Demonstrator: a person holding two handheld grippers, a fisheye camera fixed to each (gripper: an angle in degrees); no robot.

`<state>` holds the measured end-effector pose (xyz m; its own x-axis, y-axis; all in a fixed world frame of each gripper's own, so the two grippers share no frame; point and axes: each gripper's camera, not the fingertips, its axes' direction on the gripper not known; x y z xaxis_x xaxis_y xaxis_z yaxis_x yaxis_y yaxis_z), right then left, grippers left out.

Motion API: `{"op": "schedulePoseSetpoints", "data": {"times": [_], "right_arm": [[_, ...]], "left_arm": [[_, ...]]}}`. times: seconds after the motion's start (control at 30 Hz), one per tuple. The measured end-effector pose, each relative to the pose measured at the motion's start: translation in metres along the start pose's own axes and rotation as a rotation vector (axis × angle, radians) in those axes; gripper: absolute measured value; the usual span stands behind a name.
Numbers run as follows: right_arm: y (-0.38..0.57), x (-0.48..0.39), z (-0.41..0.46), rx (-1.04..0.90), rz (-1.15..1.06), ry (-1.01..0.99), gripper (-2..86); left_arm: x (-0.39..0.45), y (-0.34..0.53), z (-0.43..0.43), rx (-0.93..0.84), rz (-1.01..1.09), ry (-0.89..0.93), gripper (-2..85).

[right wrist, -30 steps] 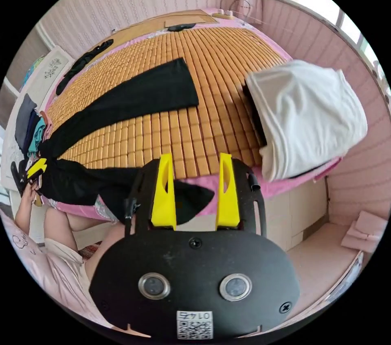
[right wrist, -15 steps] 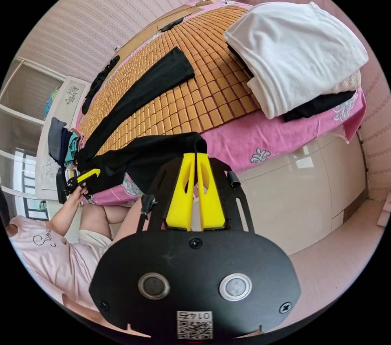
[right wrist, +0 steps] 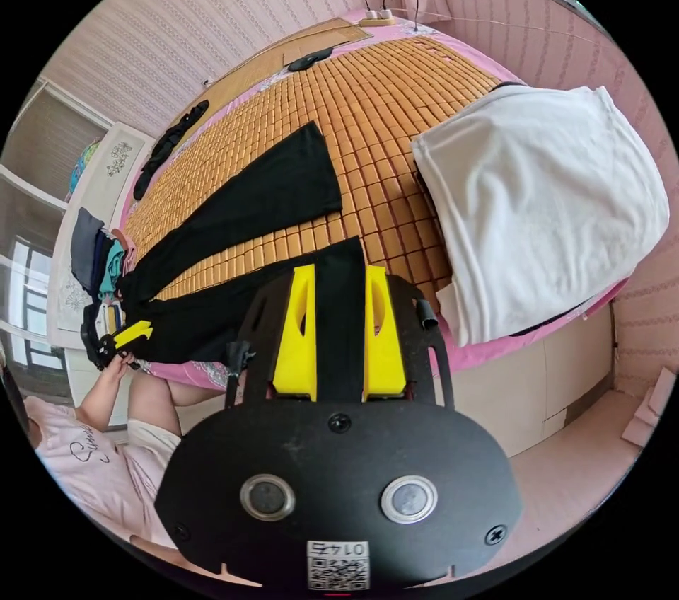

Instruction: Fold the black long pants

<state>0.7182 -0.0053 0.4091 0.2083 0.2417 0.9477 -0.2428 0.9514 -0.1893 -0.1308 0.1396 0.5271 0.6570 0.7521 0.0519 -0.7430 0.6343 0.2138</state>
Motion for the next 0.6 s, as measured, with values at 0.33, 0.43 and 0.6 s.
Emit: {"op": "schedulePoseSetpoints", "data": {"times": [0.33,0.43,0.6], "right_arm": [[0.02,0.001,0.051,0.016,0.035,-0.02,7.1],[0.032,-0.005,0.05,0.036,0.031,0.035,1.2],[0.071,-0.01,-0.003,0.156,-0.01,0.02,0.1]], "left_arm": [[0.004,-0.027,0.047,-0.138,0.137,-0.06,5.5],[0.008,-0.031,0.049,-0.158,0.164,-0.058,1.0],[0.017,-0.03,0.018,-0.1,0.235,-0.091,-0.9]]}}
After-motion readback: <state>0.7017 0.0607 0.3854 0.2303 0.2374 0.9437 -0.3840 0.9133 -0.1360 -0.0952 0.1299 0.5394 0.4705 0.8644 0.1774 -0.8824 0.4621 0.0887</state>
